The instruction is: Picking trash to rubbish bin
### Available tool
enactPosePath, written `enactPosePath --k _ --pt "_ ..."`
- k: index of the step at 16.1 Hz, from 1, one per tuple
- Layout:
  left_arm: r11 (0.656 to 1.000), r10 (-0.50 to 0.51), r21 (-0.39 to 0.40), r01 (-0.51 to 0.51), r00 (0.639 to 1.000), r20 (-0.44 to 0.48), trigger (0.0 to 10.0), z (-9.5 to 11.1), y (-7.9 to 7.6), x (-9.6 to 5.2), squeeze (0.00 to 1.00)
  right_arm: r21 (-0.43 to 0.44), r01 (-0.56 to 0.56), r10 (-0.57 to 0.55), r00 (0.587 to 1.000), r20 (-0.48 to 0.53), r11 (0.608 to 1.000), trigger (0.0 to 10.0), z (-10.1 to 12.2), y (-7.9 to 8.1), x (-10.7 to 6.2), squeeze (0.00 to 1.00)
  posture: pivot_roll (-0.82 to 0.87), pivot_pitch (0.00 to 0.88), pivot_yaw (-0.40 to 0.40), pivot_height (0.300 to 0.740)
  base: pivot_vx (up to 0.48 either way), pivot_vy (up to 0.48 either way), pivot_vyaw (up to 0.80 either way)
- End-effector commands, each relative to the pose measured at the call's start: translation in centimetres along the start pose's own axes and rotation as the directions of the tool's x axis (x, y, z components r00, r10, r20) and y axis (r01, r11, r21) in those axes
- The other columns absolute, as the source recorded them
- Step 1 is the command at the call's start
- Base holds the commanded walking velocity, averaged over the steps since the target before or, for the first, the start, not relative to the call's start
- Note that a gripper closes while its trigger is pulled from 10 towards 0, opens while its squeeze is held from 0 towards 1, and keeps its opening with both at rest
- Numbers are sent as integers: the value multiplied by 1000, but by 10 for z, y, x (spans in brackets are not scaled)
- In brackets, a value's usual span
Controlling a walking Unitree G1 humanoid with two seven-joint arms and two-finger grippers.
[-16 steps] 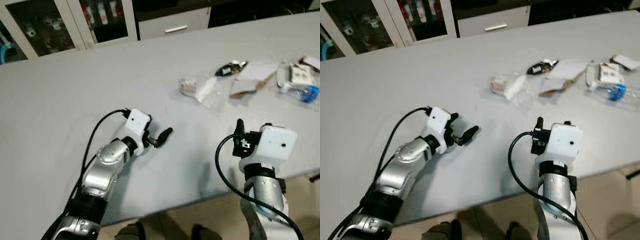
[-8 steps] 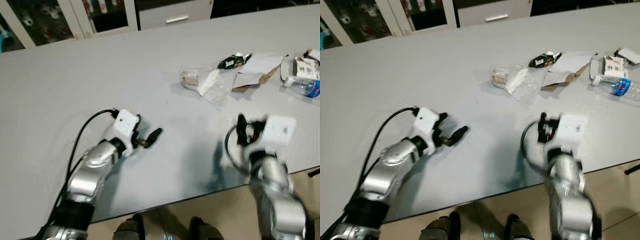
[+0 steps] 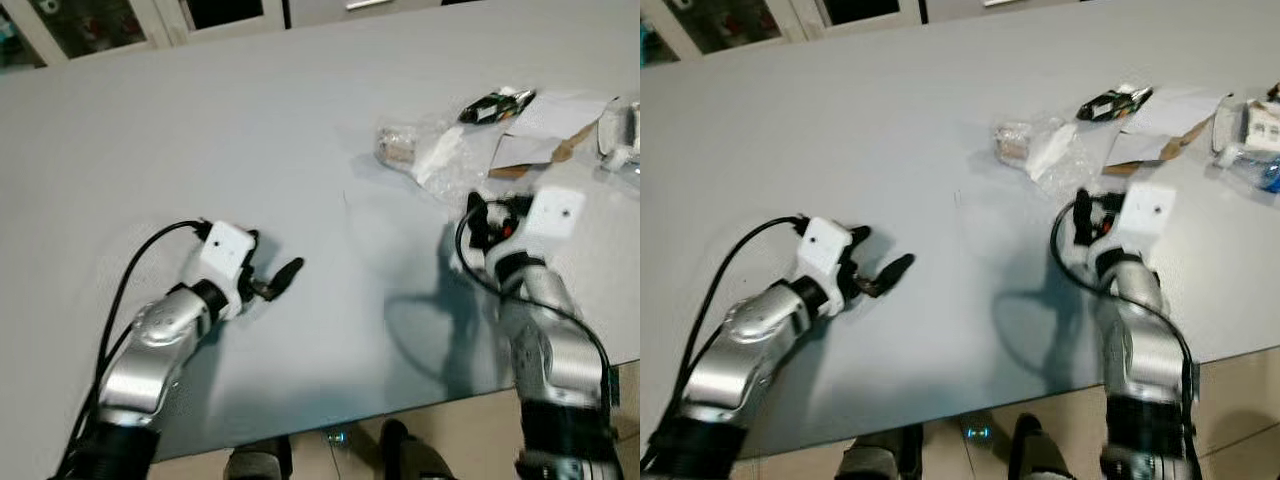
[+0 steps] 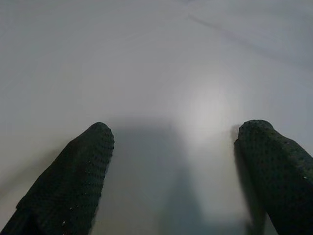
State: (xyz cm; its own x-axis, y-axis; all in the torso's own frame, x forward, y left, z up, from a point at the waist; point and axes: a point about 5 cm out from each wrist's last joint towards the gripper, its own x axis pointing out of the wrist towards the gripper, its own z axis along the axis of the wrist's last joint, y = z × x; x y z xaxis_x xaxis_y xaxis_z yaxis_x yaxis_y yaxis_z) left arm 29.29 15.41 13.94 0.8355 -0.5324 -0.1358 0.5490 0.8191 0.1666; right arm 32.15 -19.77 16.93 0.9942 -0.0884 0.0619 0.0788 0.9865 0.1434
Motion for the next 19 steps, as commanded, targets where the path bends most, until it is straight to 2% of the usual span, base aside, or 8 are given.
enactPosePath --k 1,2,7,15,16,19 --pt "1000 15 -10 -15 1000 -24 10000 -3 3 -8 0 29 -3 3 1000 2 1000 10000 -2 -3 3 0 352 334 68 740 0 0 0" --pt "1000 24 -3 -24 999 -32 10000 -3 6 -12 0 56 -9 9 1000 10 998 10000 0 -3 11 0 363 338 69 740 0 0 0" --pt "999 40 9 -40 998 -52 10000 -1 10 -22 0 137 -17 13 999 29 990 10000 2 0 27 0 401 353 77 740 0 0 0" --pt "999 49 16 -48 996 -75 10000 0 10 -29 0 202 -29 27 1000 12 979 10000 -4 6 41 0 418 360 81 740 0 0 0" --pt "999 49 16 -48 996 -77 10000 0 11 -30 0 206 -28 26 1000 12 978 0 -5 6 43 0 422 363 81 740 0 0 0" --pt "999 52 17 -51 995 -80 10000 0 11 -30 0 213 -30 27 1000 15 977 0 -6 6 45 0 422 363 81 740 0 0 0"
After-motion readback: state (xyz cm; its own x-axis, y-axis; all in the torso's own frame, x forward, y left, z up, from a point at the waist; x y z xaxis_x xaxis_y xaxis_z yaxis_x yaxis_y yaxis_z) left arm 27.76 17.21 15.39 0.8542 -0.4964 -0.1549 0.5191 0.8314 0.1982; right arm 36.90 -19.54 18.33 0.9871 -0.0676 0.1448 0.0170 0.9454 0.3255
